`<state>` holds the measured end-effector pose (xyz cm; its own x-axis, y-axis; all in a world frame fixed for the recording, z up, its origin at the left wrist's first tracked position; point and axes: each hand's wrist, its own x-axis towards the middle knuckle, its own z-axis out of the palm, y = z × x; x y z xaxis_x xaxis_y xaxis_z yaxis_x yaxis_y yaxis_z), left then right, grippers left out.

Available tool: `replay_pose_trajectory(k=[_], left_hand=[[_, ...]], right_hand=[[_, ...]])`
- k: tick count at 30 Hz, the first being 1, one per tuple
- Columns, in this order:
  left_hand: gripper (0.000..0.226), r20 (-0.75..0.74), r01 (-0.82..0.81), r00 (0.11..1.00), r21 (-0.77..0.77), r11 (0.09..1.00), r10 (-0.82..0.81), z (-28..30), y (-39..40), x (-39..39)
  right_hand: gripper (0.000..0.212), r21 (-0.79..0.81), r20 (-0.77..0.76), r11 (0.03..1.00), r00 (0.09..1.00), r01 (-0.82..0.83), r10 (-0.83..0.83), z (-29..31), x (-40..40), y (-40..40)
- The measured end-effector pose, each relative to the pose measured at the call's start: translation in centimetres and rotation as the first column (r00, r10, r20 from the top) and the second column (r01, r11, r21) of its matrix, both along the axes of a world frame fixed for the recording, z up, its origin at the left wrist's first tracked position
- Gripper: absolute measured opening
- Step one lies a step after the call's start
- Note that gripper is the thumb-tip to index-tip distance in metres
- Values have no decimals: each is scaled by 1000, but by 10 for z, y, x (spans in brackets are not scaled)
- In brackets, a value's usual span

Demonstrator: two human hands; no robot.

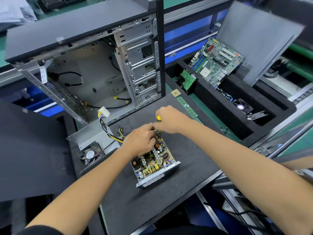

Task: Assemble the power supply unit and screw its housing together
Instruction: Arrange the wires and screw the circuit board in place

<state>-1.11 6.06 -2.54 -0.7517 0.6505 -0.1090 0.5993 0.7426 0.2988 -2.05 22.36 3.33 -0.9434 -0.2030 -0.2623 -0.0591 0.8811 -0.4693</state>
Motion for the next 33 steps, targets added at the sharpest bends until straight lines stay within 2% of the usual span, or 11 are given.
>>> replay_pose_trajectory(k=[7, 11, 15, 19, 20, 25, 27, 29, 31, 33], left_hand=[[29, 15, -38, 999, 35, 999, 37, 2, 0, 2], [32, 63, -68, 996, 47, 997, 65, 5, 2, 1], [40, 103, -118, 988, 64, 991, 111, 5, 3, 0], [33, 94, -130, 988, 78, 988, 123, 4, 3, 1], [31, 90, -128, 989, 81, 988, 120, 4, 3, 1], [36, 121, -180, 978, 102, 978, 167, 4, 4, 3], [25, 162, -229, 965, 129, 965, 208, 4, 4, 4], [14, 156, -221, 968, 139, 965, 199, 4, 4, 5], [11, 130, -190, 976, 136, 972, 173, 4, 4, 5], [9, 125, -183, 978, 131, 974, 167, 3, 4, 3]], right_hand=[[16, 25, -99, 989, 984, -147, 149, 1, 0, -4], [14, 282, -114, 916, 938, -286, 328, 8, -3, -10], [16, 460, -113, 850, 933, -256, 342, 12, 1, -14], [14, 419, 104, 844, 941, -335, 322, 26, -4, -11], [14, 429, 119, 832, 935, -351, 334, 29, -4, -11], [24, 481, -9, 800, 911, -358, 413, 30, 4, -20], [17, 549, -21, 747, 887, -375, 461, 27, 7, -24], [12, 579, -43, 734, 886, -355, 462, 26, 11, -25], [3, 552, 0, 755, 906, -354, 424, 27, 11, -26], [10, 479, 120, 789, 919, -385, 376, 30, 10, -27]])
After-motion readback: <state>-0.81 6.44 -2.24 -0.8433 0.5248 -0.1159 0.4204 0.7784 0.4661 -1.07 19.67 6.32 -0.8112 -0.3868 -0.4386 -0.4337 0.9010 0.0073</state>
